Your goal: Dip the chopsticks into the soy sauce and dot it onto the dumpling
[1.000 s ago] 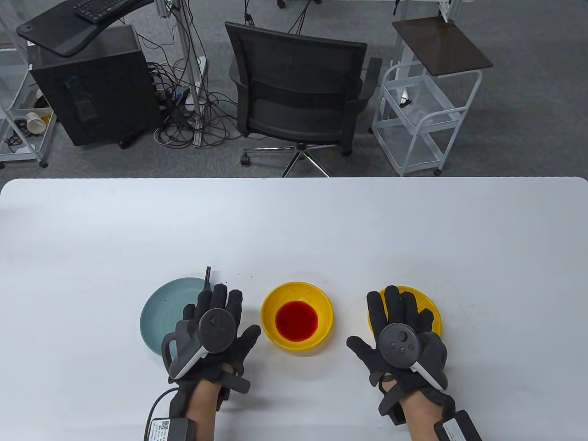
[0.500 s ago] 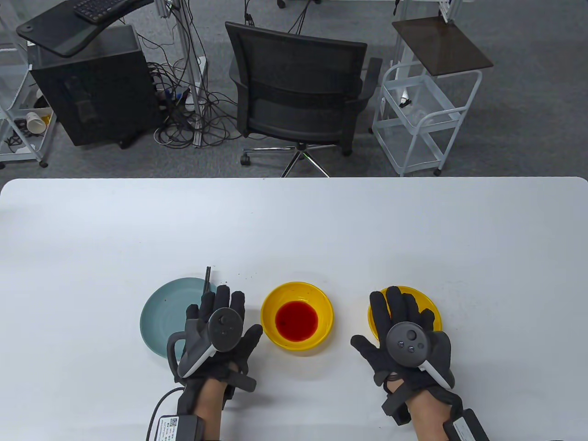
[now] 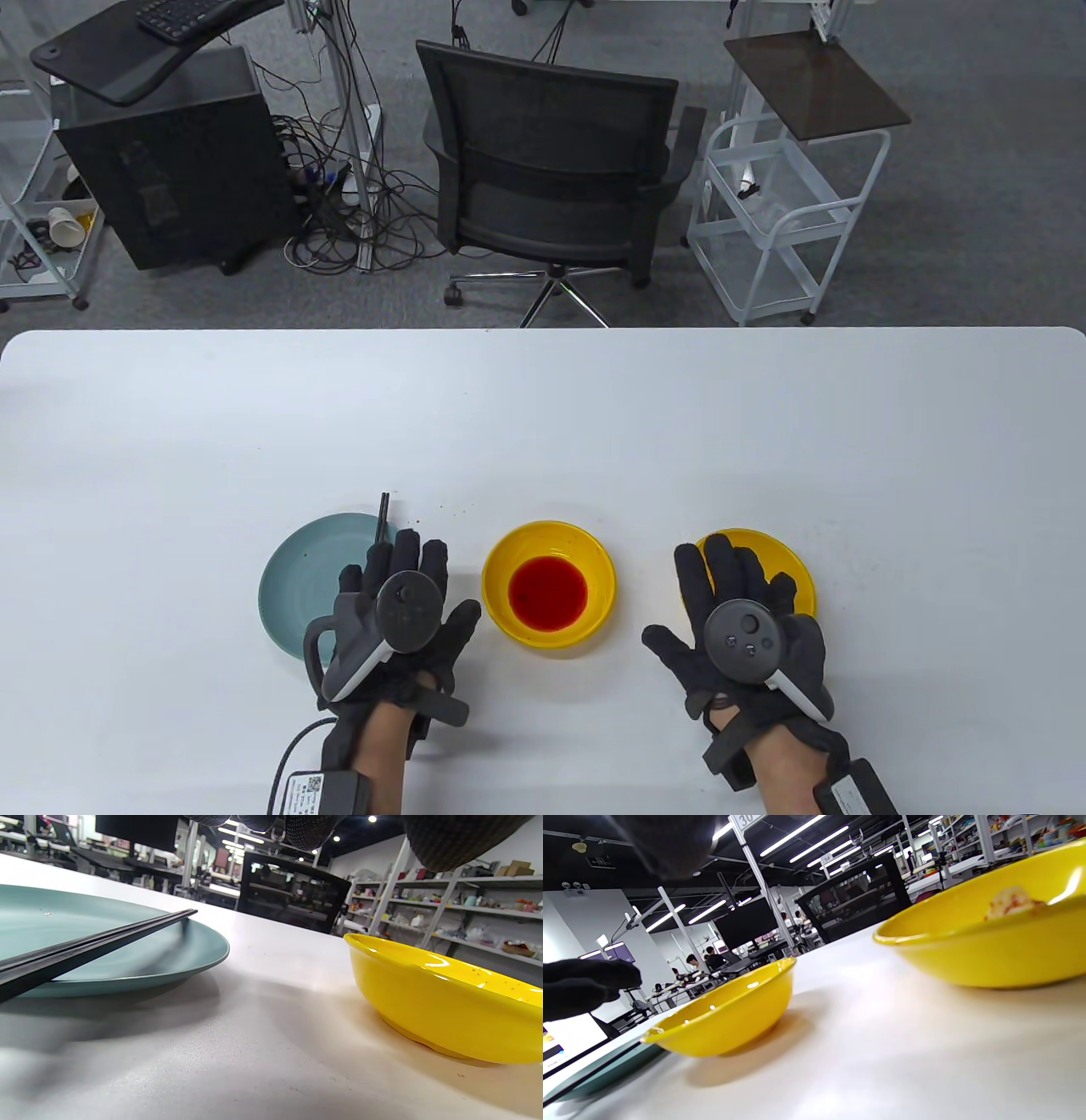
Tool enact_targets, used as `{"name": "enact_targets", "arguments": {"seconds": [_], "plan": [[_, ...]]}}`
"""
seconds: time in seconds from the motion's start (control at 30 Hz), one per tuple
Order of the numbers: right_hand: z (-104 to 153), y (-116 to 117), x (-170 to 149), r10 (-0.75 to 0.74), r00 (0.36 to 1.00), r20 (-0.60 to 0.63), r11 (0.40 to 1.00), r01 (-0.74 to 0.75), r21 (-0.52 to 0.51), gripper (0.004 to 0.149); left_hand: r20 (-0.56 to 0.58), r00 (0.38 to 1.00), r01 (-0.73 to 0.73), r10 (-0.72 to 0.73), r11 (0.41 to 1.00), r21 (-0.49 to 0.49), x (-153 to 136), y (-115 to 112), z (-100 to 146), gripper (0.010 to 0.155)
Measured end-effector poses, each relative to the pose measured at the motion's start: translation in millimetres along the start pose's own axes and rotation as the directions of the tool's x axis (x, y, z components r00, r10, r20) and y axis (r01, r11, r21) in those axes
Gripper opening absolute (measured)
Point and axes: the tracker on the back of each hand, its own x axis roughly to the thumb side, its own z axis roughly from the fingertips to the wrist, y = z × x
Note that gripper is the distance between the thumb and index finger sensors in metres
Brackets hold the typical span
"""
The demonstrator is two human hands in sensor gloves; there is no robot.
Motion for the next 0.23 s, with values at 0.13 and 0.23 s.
{"name": "enact_targets", "arguments": {"seconds": [0.13, 0.23], "plan": [[0.5, 0.0, 0.2, 0.001, 1.000, -0.002, 1.000, -0.001, 0.006, 0.089, -0.007, 1.000, -0.001, 0.001, 1.000, -0.009, -0.7, 0.1, -0.1, 0.084], [0.7, 0.3, 0.2, 0.005, 1.000, -0.002, 1.000, -0.005, 0.010, 0.088, -0.008, 1.000, -0.004, 0.004, 1.000, -0.009, -0.7, 0.8, 0.4, 0.084]]}}
